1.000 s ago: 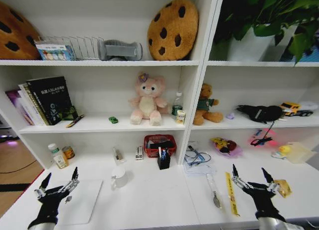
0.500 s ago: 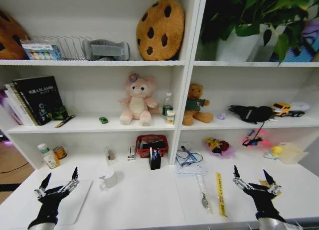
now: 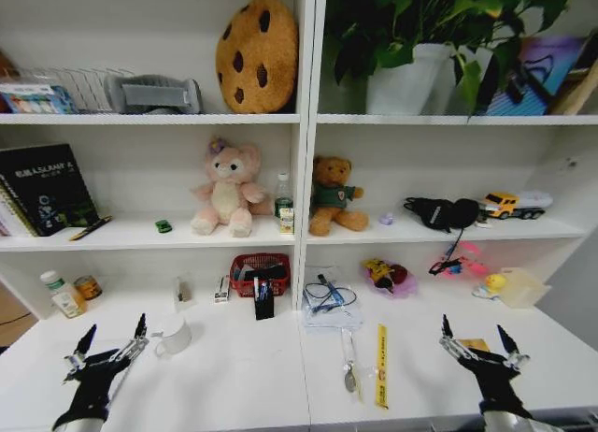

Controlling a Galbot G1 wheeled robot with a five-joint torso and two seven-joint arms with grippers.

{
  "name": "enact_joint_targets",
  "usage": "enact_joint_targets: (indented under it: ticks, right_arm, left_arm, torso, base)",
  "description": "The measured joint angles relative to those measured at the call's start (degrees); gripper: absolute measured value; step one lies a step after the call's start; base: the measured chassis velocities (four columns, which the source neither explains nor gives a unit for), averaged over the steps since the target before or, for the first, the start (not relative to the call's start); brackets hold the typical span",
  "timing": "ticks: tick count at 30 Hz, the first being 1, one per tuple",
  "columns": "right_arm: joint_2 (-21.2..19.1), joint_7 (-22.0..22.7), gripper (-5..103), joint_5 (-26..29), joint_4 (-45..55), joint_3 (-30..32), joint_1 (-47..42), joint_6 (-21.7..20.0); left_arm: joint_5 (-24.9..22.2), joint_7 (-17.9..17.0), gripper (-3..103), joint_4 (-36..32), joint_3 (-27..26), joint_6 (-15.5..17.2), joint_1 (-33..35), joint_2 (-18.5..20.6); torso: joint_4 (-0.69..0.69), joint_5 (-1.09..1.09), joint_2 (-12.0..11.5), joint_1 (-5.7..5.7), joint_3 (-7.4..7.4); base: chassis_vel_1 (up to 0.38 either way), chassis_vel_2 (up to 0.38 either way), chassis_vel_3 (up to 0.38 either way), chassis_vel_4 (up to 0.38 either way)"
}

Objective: Organize the objects on the table.

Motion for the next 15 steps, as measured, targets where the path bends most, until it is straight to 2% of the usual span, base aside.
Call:
enact_joint_targets:
  ticks: [3, 4, 6, 15]
  right_arm:
    - [-0.23, -0.03, 100, 5.48, -4.32, -0.69, 2.9, -3.03]
    - [-0.23, -0.03, 100, 5.48, -4.32, -0.69, 2.9, -3.03]
    - [-0.75, -0.22, 100, 8.53, -6.86, -0.8, 5.55, -5.56]
    - [-2.63, 0.68, 100, 12.72, -16.27, -1.23, 15.07, -11.32]
  left_arm:
    - [0.0, -0.01, 100, 0.0, -0.01, 0.0, 0.0, 0.01]
    - [0.0, -0.01, 100, 0.0, -0.01, 0.0, 0.0, 0.01]
    - [0.0, -0.02, 100, 0.0, -0.01, 0.0, 0.0, 0.01]
    - [0.0, -0.02, 100, 0.0, -0.01, 0.0, 0.0, 0.01]
  torso:
    - [-0.02, 0.03, 0.0, 0.0, 0.0]
    - [-0.02, 0.03, 0.0, 0.0, 0.0]
    - [-0.01, 0.04, 0.0, 0.0, 0.0]
    - [0.0, 0.05, 0.0, 0.0, 0.01]
  base:
    - [0.017, 0.015, -0.014, -0.019]
    - [0.0, 0.0, 0.0, 0.0]
    - [0.0, 0.0, 0.0, 0.0]
    - [0.0, 0.0, 0.0, 0.0]
